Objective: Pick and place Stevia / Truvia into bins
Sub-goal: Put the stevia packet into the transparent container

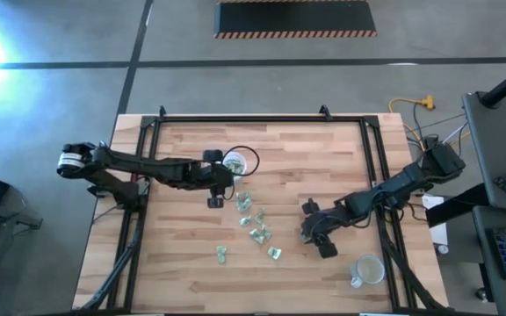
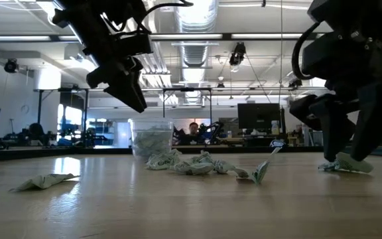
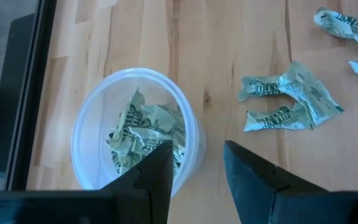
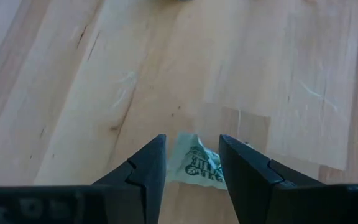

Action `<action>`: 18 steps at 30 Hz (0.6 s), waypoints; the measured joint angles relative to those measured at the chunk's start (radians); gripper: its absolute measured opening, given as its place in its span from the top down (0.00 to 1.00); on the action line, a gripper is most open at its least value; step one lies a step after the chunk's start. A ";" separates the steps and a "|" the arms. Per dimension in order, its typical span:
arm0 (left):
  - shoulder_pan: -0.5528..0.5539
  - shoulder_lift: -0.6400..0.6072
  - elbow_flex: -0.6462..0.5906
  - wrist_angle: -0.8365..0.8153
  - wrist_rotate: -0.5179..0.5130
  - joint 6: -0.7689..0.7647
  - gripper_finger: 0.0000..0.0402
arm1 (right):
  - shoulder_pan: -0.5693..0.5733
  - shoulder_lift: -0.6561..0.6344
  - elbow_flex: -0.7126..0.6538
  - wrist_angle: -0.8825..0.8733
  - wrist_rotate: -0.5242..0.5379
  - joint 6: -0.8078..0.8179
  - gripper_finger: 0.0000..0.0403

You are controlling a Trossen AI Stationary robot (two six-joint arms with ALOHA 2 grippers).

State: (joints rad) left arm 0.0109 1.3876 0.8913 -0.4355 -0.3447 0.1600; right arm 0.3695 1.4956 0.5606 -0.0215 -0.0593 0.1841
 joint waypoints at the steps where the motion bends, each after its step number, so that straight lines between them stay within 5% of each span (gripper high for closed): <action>1: 0.000 0.000 0.000 0.000 0.000 0.000 0.69 | 0.000 0.000 0.000 0.000 0.000 0.000 0.66; 18: 0.000 0.000 0.000 0.000 0.000 0.000 0.69 | 0.024 0.000 -0.028 -0.002 0.115 0.019 0.77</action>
State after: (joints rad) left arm 0.0109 1.3876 0.8911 -0.4352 -0.3445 0.1600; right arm 0.3931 1.4956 0.5325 -0.0238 0.0561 0.2028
